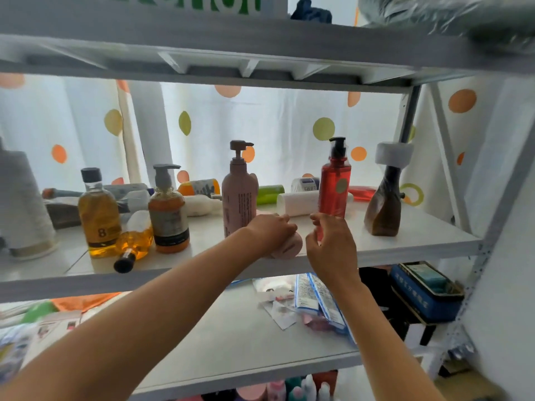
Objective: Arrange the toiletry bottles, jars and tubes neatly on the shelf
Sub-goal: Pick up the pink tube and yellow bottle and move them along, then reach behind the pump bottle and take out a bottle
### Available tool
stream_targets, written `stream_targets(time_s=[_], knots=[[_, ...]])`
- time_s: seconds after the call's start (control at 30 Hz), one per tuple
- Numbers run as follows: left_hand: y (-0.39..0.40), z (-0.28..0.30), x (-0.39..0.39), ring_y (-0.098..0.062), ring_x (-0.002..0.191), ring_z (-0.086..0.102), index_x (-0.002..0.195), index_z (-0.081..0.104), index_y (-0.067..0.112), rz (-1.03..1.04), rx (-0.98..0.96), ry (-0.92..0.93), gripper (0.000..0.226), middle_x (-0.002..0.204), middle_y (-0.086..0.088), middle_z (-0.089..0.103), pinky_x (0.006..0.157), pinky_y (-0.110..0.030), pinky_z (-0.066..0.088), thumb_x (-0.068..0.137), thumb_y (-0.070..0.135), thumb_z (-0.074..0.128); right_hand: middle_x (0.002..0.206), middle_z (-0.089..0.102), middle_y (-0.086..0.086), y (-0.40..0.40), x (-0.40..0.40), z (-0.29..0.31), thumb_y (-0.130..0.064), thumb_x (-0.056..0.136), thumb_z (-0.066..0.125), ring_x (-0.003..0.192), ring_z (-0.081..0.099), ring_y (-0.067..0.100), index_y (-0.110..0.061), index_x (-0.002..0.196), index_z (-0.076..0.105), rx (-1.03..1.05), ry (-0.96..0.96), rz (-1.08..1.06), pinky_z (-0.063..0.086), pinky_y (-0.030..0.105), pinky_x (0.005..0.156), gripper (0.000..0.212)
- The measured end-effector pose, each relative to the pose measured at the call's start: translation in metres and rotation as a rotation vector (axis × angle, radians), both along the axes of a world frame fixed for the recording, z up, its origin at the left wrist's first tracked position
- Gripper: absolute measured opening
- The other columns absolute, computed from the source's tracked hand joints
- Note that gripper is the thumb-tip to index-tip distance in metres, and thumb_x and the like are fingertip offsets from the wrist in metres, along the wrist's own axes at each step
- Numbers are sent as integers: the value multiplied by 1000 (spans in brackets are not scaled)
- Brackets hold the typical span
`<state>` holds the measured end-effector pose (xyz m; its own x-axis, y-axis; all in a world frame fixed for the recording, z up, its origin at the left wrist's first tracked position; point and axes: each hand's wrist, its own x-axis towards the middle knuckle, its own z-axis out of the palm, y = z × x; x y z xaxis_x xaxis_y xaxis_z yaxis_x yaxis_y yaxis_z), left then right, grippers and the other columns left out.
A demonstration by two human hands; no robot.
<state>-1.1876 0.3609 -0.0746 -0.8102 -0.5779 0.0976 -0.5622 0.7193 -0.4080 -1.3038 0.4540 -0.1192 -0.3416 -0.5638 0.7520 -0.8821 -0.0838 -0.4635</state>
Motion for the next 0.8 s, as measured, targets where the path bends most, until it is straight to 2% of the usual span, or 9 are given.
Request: stream_targets(time_s=[0.07, 0.13, 0.27, 0.4, 0.53, 0.63, 0.7, 0.8], knots=[[6, 1, 7, -30, 115, 56, 125, 49, 11, -16, 25, 55, 36, 122, -10, 54, 79, -40, 47, 91, 18, 57, 105, 68, 5, -3, 7, 4, -5, 81, 63, 103, 58, 26, -12, 113, 65, 13, 14, 10, 45, 37, 91, 33], [14, 2, 22, -29, 116, 55, 129, 45, 10, -41, 37, 93, 46, 123, -11, 52, 82, -40, 49, 87, 11, 62, 106, 67, 4, -7, 17, 8, -6, 82, 63, 105, 57, 24, -13, 113, 65, 5, 18, 14, 43, 34, 92, 32], [25, 0, 63, -27, 114, 56, 137, 42, 16, -118, 40, 244, 59, 124, -8, 52, 86, -41, 53, 84, 2, 62, 103, 69, 1, -12, 45, 19, -5, 82, 64, 103, 57, 19, -13, 110, 66, -45, 6, 54, 35, 20, 89, 29], [30, 5, 114, -23, 121, 51, 136, 46, 17, -163, 25, 402, 61, 132, -4, 50, 91, -39, 51, 81, -8, 54, 104, 69, 3, -21, 89, 34, -10, 84, 58, 101, 57, 19, -13, 109, 67, -127, 16, 121, 47, 35, 91, 27], [24, 19, 176, -19, 126, 49, 137, 48, 22, -111, -56, 528, 65, 141, 1, 47, 95, -33, 51, 81, -10, 60, 108, 67, 3, -38, 141, 52, -16, 83, 54, 103, 56, 18, -14, 107, 66, -150, 18, 213, 42, 28, 92, 27], [19, 34, 227, -18, 132, 44, 138, 47, 23, -28, -65, 588, 60, 147, 3, 40, 103, -31, 46, 86, -2, 63, 104, 68, -4, -53, 185, 64, -19, 83, 54, 105, 56, 15, -21, 105, 66, -181, 48, 250, 44, 37, 98, 25], [18, 43, 259, -16, 133, 43, 137, 48, 25, -1, -74, 641, 59, 147, 4, 41, 103, -31, 45, 87, -3, 59, 104, 68, -8, -60, 214, 70, -21, 83, 54, 105, 55, 8, -23, 105, 67, -193, 65, 279, 41, 32, 99, 25], [14, 52, 308, -16, 126, 50, 132, 53, 26, 40, -98, 744, 61, 142, 6, 46, 99, -34, 49, 83, -10, 60, 114, 67, -2, -72, 261, 79, -20, 84, 54, 110, 56, 14, -17, 109, 68, -146, 67, 383, 47, 36, 97, 29]])
